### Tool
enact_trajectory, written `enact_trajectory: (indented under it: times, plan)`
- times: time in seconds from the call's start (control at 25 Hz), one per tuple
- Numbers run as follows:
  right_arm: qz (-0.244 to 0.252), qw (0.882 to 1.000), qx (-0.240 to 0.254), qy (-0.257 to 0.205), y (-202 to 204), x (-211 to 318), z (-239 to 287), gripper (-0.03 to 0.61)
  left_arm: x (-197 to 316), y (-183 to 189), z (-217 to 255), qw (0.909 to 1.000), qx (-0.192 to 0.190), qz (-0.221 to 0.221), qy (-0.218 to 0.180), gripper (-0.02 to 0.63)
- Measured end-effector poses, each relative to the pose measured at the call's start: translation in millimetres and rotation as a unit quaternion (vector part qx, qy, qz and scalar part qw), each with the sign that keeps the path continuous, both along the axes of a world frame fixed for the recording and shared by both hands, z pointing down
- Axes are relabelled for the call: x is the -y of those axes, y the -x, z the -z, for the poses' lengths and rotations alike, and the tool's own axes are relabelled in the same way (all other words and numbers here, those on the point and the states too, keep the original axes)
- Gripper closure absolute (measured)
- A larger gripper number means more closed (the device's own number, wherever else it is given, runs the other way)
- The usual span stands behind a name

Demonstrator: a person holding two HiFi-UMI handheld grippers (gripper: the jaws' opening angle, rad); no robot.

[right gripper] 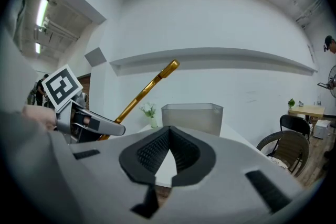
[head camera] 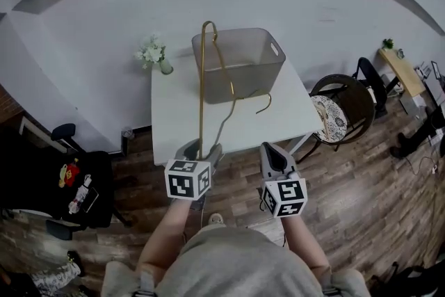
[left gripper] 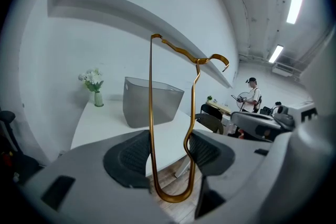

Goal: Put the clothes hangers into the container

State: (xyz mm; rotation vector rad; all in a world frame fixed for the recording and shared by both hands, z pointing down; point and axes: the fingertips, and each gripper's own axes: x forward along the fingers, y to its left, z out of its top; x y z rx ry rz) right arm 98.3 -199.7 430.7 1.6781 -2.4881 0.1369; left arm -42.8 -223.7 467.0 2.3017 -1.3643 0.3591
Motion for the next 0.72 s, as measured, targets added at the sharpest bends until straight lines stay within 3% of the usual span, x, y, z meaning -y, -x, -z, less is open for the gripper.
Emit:
enact_trajectory:
  times: [0.72]
  plan:
    - [-0.030, 1.000, -0.004, 0.007, 30, 88, -8, 0.583, 126, 34, 1, 0.9971, 0.021, -0.070, 0.022, 0.390]
